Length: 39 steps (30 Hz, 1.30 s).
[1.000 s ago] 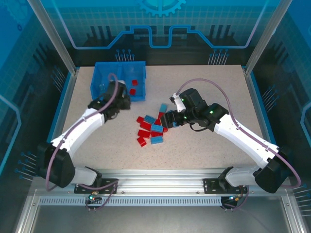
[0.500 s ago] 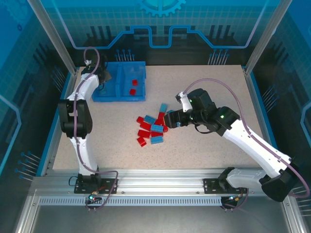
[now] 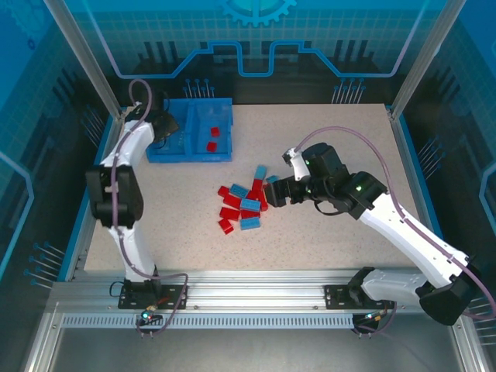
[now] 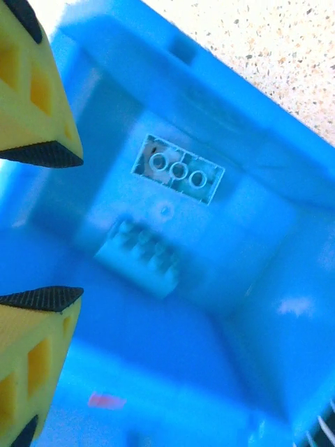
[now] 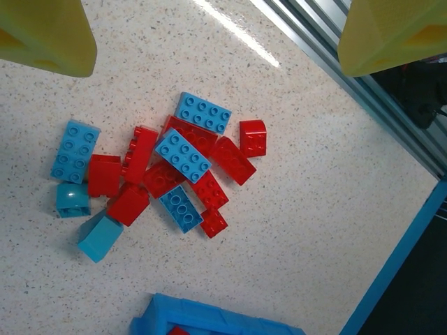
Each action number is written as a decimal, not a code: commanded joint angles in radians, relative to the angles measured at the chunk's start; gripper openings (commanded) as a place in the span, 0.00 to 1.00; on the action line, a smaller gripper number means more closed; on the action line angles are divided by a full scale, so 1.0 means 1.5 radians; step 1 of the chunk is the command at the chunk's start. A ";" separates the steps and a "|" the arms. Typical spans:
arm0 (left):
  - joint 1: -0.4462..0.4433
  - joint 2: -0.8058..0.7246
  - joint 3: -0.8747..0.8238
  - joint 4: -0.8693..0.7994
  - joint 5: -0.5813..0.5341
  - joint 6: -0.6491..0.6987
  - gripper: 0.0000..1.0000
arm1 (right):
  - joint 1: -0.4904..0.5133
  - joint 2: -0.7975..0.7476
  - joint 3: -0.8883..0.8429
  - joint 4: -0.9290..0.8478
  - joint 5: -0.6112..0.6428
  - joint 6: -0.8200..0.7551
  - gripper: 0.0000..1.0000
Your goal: Sort the legos into containers by color
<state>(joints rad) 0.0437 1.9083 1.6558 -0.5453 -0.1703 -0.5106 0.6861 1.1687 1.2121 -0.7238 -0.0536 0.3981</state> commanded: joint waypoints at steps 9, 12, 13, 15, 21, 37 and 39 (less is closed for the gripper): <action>-0.256 -0.562 -0.312 0.050 0.092 0.166 0.52 | 0.011 0.168 0.057 0.006 0.029 -0.132 0.91; -0.291 -0.623 -0.319 -0.036 0.149 0.268 0.53 | 0.001 0.227 0.081 0.022 0.056 -0.075 0.90; -0.293 -0.637 -0.318 -0.064 0.164 0.293 0.54 | -0.006 0.247 0.089 0.027 0.058 -0.048 0.89; -0.293 -0.664 -0.320 -0.118 0.204 0.363 0.58 | -0.021 0.298 0.110 0.040 0.054 0.034 0.84; -0.293 -0.721 -0.429 -0.085 0.233 0.486 0.78 | -0.003 0.454 0.209 0.021 0.115 0.184 0.74; -0.291 -0.738 -0.514 -0.049 0.202 0.511 0.99 | 0.001 0.660 0.352 -0.047 0.189 0.211 0.50; -0.291 -0.737 -0.514 -0.050 0.201 0.510 0.99 | 0.001 0.674 0.361 -0.052 0.187 0.213 0.49</action>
<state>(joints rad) -0.3893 0.8154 0.8955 -0.6460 0.1436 0.2386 0.6800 2.1479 1.7145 -0.7586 0.2104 0.7002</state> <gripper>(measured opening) 0.987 0.493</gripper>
